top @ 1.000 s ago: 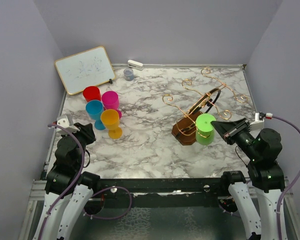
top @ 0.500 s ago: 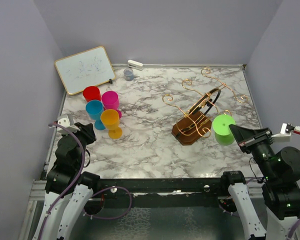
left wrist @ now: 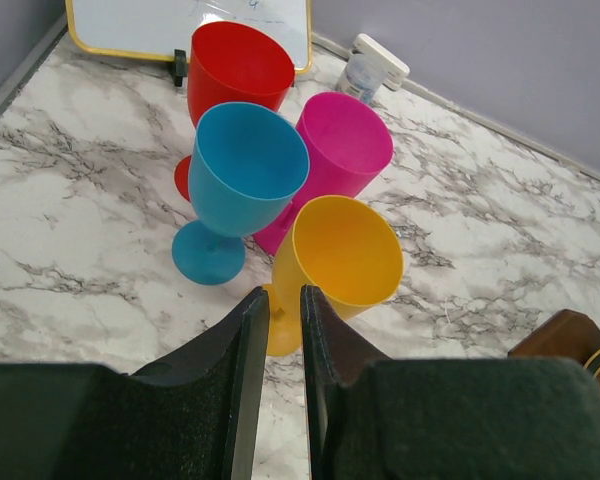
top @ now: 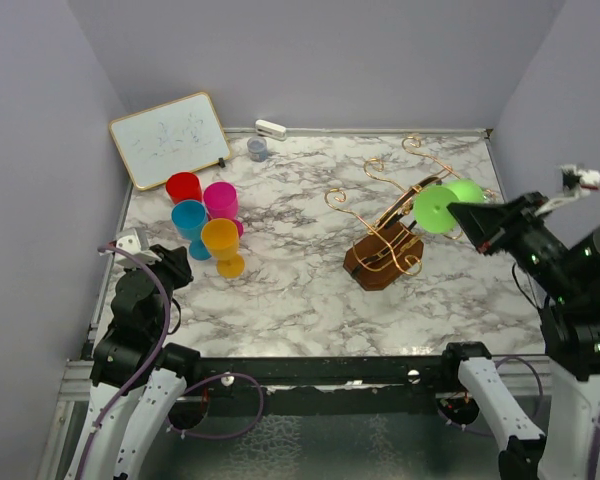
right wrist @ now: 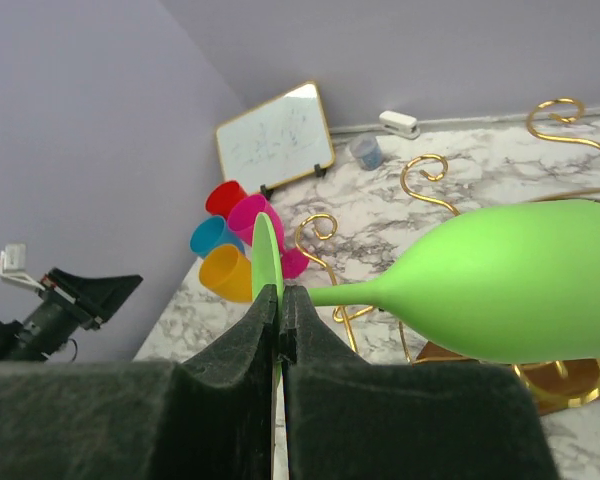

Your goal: Take the wine glass off the wine glass rack

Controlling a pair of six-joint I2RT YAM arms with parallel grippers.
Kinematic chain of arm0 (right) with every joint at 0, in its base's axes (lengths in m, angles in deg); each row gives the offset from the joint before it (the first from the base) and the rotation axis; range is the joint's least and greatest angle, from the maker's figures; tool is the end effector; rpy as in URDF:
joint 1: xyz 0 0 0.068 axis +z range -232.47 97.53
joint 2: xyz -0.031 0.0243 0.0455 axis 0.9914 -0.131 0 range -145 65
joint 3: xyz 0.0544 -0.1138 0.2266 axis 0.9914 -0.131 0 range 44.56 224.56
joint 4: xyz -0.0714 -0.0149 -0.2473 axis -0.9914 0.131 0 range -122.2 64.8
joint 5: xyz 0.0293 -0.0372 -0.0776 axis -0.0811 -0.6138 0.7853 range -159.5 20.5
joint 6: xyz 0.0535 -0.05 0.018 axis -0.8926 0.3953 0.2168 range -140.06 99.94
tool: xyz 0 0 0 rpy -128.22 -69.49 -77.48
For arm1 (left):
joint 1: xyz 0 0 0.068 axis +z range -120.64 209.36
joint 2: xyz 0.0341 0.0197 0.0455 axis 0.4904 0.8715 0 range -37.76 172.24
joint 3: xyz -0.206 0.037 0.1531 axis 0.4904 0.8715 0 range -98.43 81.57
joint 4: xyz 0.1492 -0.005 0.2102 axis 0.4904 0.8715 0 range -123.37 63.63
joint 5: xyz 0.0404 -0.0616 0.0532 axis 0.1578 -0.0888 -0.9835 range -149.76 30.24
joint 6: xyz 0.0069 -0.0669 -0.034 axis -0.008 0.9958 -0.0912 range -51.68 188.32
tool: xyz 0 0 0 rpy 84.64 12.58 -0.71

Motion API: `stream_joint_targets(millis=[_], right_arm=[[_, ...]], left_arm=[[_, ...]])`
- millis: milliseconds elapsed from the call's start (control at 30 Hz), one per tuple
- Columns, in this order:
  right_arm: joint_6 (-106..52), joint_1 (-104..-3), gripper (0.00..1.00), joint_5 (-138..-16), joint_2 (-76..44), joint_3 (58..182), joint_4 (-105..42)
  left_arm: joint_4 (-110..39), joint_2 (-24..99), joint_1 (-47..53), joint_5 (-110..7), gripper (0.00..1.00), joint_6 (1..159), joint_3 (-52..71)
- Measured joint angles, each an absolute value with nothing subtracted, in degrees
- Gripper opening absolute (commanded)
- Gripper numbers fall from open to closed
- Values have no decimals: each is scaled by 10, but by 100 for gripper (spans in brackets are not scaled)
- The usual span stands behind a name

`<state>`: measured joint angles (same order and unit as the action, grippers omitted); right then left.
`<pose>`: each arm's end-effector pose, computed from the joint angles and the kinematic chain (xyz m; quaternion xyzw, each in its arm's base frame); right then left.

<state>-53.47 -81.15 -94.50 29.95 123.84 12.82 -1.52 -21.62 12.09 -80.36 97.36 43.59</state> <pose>0.0772 0.0287 0.4665 0.0459 0.7100 0.3517 0.6084 0.1144 -0.0121 0.3052 -0.1915 0.7381 -0.1227 0.6352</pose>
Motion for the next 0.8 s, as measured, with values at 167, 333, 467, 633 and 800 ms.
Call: stream_joint_targets(millis=[167, 333, 467, 633, 800], right_arm=[[-474, -814, 1, -1055, 179, 1237, 24], [-450, -805, 1, -1124, 75, 1290, -48], [-406, -721, 1, -1125, 6, 1369, -69], [-307, -542, 1, -1049, -79, 1481, -44], [-183, -327, 1, -870, -94, 1428, -32]], left_arm=[[-15, -216, 121, -803, 22, 974, 436], [-15, -214, 121, -803, 22, 974, 436], [-15, -208, 121, -802, 22, 974, 436], [-16, -201, 121, -799, 23, 974, 436], [-15, -197, 121, -799, 31, 974, 435]])
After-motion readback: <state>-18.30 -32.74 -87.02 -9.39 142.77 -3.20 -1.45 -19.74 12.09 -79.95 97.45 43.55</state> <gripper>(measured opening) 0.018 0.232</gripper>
